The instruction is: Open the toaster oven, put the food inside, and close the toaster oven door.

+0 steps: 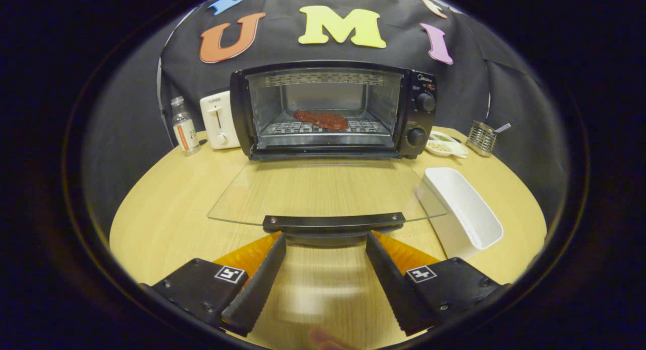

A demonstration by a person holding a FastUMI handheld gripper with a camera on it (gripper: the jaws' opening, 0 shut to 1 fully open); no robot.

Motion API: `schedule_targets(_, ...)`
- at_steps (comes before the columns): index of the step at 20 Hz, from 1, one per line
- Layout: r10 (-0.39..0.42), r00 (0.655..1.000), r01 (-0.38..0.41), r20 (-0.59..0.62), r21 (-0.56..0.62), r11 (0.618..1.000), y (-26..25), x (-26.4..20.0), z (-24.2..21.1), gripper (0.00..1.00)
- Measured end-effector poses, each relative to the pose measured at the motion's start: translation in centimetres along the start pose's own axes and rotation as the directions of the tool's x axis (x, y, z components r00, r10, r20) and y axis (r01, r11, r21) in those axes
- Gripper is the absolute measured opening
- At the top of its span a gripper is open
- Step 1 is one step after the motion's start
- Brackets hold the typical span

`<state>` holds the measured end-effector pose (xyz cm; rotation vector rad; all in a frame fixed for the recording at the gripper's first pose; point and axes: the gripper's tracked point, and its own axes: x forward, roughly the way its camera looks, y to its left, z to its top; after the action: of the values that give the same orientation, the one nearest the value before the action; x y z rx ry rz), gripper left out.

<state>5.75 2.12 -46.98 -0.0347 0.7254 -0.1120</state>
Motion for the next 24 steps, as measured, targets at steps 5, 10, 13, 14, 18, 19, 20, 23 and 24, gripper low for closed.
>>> schedule_targets(5,0.002,1.000,-0.003,0.025,0.022,1.000,0.0,-0.4,0.6,1.00)
schedule_targets(10,0.004,0.996,-0.006,0.094,0.017,1.000,0.2,-1.2,2.3,1.00)
schedule_targets(13,0.004,0.990,-0.006,0.140,0.011,1.000,0.2,-1.9,3.7,1.00)
schedule_targets(14,0.004,0.987,-0.006,0.159,0.011,1.000,0.2,-2.2,4.4,1.00)
schedule_targets(18,-0.011,0.971,0.009,0.238,0.008,1.000,0.4,-3.2,8.0,1.00)
schedule_targets(19,-0.014,0.967,0.014,0.254,0.002,1.000,0.5,-3.2,8.8,1.00)
schedule_targets(20,-0.016,0.962,0.020,0.273,-0.009,1.000,0.6,-3.4,9.8,1.00)
schedule_targets(23,-0.015,0.948,0.030,0.319,-0.040,0.999,0.9,-3.3,12.4,1.00)
schedule_targets(24,-0.014,0.944,0.031,0.330,-0.045,0.999,0.9,-3.2,13.3,1.00)
